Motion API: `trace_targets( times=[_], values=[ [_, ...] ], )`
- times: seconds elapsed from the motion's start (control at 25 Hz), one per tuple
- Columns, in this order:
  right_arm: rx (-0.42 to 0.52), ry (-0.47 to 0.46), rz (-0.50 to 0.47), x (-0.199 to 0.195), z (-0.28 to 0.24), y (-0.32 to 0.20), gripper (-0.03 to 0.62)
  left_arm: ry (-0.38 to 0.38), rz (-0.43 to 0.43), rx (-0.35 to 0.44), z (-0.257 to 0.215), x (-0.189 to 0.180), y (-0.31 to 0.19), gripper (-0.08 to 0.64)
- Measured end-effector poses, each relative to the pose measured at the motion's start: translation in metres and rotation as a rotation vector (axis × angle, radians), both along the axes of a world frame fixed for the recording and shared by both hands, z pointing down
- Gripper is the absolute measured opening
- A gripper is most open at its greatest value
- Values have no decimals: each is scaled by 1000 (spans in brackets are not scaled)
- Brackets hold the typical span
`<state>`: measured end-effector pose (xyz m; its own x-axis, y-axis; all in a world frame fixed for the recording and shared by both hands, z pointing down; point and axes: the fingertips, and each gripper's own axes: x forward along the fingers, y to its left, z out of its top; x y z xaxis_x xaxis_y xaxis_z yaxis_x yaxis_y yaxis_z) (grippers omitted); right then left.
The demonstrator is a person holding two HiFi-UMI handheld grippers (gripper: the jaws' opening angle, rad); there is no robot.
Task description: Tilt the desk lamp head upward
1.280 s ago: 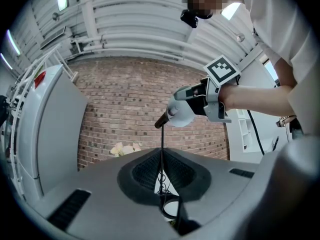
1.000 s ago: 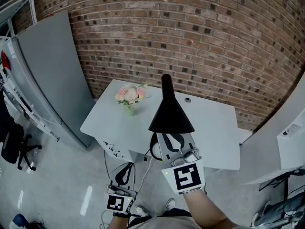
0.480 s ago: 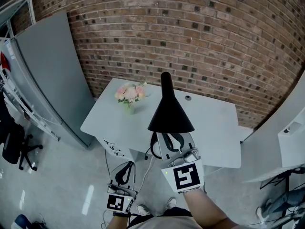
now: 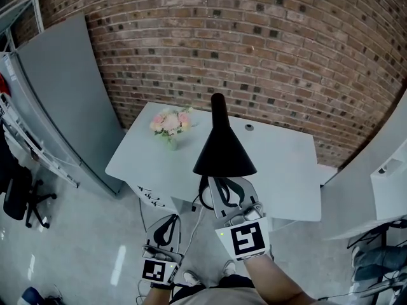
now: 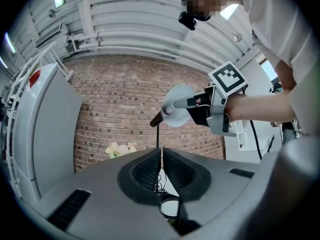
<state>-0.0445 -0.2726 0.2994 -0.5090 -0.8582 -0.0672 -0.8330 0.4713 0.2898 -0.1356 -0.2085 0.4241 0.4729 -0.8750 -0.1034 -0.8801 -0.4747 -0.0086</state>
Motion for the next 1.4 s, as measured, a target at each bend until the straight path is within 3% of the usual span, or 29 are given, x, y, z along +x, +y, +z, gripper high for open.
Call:
trace_targets(
  times=[0.56,0.8,1.4],
  values=[
    [23,55,-3,29,29,21,20,-39,18,34,-24,19,-6,20],
    [29,89,-12,42,36,32,18,-62,10,86,-40,27,-6,20],
    [42,88,-55,63,37,45,18,-83,-18,120,-56,50,6,20]
  ],
)
